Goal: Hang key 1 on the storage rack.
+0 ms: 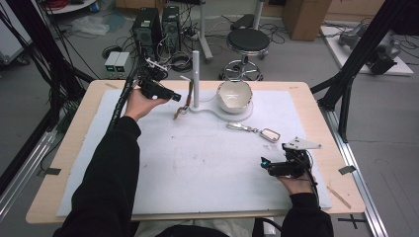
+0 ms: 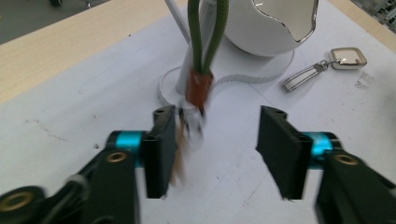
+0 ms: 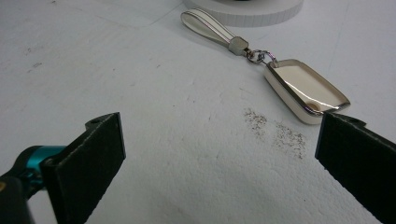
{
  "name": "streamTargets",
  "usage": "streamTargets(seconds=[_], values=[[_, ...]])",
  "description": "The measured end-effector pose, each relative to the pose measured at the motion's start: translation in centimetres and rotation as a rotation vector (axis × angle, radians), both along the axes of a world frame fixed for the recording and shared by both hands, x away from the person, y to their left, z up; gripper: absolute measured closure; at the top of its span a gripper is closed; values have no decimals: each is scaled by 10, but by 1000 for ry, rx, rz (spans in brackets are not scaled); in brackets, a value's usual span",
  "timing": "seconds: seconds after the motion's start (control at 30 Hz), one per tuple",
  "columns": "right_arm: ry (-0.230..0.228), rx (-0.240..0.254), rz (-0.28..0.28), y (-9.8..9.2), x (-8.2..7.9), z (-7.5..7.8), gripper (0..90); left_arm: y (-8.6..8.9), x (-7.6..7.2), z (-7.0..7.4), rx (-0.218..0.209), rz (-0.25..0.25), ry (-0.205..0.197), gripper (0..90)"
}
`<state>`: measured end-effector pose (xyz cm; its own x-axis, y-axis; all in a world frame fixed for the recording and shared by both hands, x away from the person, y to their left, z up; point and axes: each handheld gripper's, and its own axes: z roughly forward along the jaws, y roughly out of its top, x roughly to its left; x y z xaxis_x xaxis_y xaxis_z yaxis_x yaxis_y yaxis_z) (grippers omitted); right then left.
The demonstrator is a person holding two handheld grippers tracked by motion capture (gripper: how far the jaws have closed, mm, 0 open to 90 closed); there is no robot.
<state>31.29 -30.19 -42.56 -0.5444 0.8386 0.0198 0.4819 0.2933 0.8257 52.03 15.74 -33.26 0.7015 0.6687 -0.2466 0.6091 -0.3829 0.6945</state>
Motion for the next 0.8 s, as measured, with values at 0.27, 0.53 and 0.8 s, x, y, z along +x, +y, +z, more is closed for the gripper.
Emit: streamTargets(seconds=[0.27,0.53,0.8], values=[[-9,-8,-6,0,0,0,6,0,-5,6,11,-3,-52,213],[-9,-6,-8,-1,0,1,6,-1,-15,14,57,2,-79,76],[4,-5,-10,-1,1,0,6,14,-28,16,24,38,-123,17]])
